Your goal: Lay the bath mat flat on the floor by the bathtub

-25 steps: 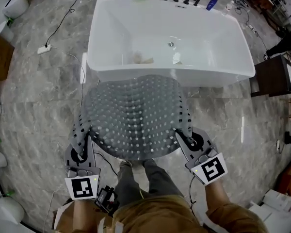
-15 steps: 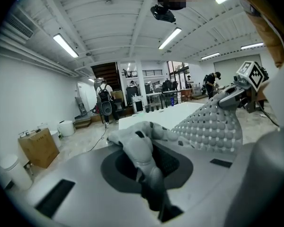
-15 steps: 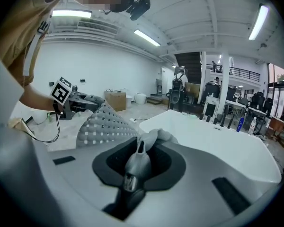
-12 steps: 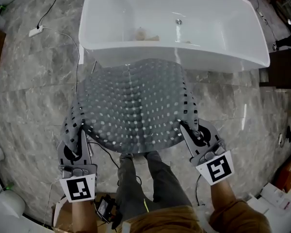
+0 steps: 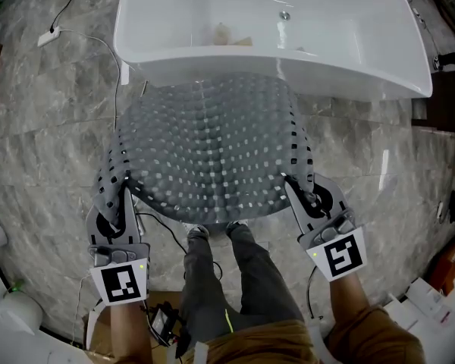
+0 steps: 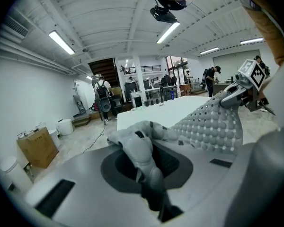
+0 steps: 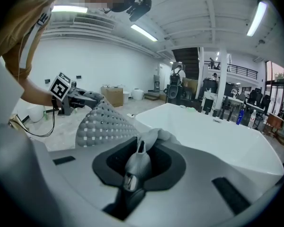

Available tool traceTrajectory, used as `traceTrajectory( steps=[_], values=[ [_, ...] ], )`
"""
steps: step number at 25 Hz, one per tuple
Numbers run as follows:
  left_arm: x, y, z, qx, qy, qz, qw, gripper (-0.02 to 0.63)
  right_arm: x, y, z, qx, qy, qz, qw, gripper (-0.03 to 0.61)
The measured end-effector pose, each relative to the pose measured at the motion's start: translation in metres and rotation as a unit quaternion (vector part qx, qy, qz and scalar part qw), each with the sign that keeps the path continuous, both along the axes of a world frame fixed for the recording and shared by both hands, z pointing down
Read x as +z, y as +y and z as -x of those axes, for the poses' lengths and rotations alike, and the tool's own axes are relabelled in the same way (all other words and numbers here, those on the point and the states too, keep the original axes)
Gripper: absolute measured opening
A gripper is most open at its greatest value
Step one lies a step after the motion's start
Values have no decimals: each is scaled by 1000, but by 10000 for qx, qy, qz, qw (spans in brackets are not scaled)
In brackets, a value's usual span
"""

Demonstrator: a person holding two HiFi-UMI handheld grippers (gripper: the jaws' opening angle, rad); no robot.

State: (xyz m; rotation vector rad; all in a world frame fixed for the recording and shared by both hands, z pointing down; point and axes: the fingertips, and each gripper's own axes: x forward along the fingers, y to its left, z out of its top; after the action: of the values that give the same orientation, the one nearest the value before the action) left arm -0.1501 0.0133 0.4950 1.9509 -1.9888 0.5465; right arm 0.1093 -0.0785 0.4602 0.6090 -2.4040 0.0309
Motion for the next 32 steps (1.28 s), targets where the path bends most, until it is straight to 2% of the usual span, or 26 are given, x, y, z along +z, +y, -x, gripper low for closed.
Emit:
traceTrajectory(
  steps=[23, 32],
  values=[
    [13, 5, 1, 460, -456, -123, 9978, 44, 18, 4, -9, 168, 86, -383, 9991, 52],
    [9, 4, -2, 815, -729, -393, 9932, 44, 31, 10, -24, 297, 28, -478, 9984, 52]
  ],
)
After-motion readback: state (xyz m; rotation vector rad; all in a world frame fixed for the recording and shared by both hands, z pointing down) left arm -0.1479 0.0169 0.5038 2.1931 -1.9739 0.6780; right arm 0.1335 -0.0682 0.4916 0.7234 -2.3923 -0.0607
